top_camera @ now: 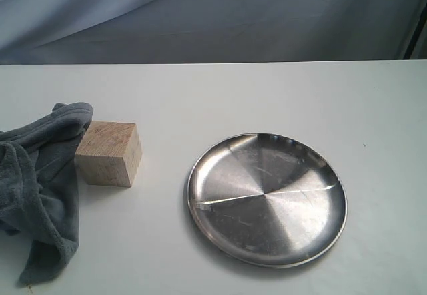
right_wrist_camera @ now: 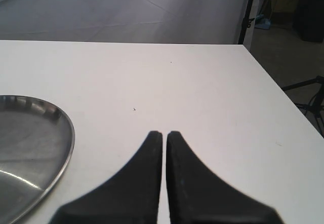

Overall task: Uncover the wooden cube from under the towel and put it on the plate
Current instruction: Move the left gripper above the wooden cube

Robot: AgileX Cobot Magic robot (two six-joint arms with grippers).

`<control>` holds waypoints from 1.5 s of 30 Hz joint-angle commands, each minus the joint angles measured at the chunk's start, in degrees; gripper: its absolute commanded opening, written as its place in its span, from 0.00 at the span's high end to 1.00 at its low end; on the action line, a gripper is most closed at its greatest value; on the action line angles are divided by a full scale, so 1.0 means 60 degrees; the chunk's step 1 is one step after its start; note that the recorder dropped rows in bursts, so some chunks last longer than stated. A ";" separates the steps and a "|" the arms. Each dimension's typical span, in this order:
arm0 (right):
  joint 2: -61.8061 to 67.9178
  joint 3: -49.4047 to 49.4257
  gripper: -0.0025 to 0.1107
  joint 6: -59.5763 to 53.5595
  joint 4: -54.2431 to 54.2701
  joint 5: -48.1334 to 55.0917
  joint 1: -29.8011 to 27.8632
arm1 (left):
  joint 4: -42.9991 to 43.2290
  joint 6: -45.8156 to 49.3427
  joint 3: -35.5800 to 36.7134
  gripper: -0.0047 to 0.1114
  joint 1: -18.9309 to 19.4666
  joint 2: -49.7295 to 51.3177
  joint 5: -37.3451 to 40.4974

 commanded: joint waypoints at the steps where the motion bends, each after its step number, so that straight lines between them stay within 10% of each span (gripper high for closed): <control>1: -0.0061 0.0025 0.95 0.0011 0.0004 -0.0008 0.0000 | -0.0180 0.0455 -0.0021 0.75 0.0021 0.0109 0.0014; 11: -0.0061 0.0025 0.95 0.0011 0.0004 -0.0008 0.0000 | -0.0447 0.0457 -0.0041 0.28 0.0021 0.0109 0.0012; 25: -0.0061 0.0025 0.95 0.0029 0.0004 -0.0008 0.0000 | -0.3393 0.2484 -0.1218 0.25 -0.0018 -0.0688 -0.0147; 39: -0.0061 0.0025 0.95 0.0002 0.0004 -0.0008 0.0000 | -0.4172 0.3799 -0.1254 0.94 -0.2663 -0.0694 -0.0889; 45: -0.0061 0.0025 0.95 0.0002 0.0004 -0.0008 0.0000 | -0.4255 0.3433 -0.1325 0.96 -0.3670 -0.0568 -0.0971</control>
